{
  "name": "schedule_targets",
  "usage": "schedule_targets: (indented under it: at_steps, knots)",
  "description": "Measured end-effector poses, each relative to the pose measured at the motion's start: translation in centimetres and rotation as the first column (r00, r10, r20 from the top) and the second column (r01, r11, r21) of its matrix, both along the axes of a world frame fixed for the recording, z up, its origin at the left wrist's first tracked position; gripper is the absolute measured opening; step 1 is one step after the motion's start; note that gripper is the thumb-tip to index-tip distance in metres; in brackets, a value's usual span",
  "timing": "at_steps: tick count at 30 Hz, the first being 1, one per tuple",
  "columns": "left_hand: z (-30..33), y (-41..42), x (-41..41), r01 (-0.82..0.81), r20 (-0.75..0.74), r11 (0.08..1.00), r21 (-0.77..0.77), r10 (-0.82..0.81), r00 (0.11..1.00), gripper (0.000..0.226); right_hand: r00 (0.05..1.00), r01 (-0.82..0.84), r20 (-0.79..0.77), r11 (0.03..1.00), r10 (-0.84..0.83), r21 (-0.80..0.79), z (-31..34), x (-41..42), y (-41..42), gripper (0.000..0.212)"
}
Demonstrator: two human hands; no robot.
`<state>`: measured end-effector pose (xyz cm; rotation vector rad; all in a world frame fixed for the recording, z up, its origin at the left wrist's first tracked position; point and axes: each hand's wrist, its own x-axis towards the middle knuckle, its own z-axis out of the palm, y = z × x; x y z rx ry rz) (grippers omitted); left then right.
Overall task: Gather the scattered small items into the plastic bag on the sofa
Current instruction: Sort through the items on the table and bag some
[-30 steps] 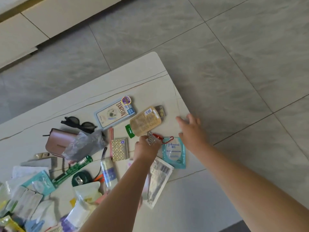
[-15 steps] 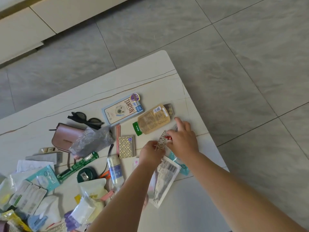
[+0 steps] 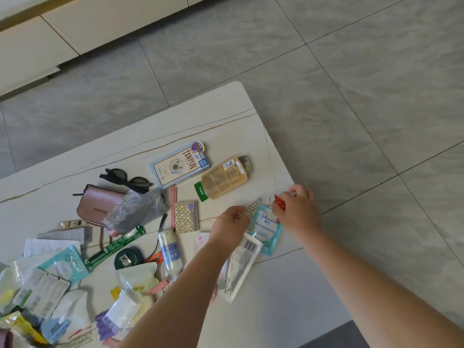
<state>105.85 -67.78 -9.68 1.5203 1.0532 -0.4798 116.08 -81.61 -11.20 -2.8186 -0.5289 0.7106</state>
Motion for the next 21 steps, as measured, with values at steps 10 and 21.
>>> schedule_targets:
  at_steps: [10, 21]
  knots:
    - [-1.4, -3.0, 1.5, 0.022, -0.11, 1.0, -0.007, -0.022, 0.994, 0.037, 0.971, 0.164, -0.171, 0.985, -0.17, -0.046, -0.2, -2.3, -5.4, 0.024]
    - [-4.3, -5.7, 2.0, 0.434, -0.256, 0.799, 0.416, -0.355, 0.899, 0.071, 0.974, 0.166, -0.161, 0.986, -0.161, 0.02, -2.1, -5.0, -6.8, 0.039]
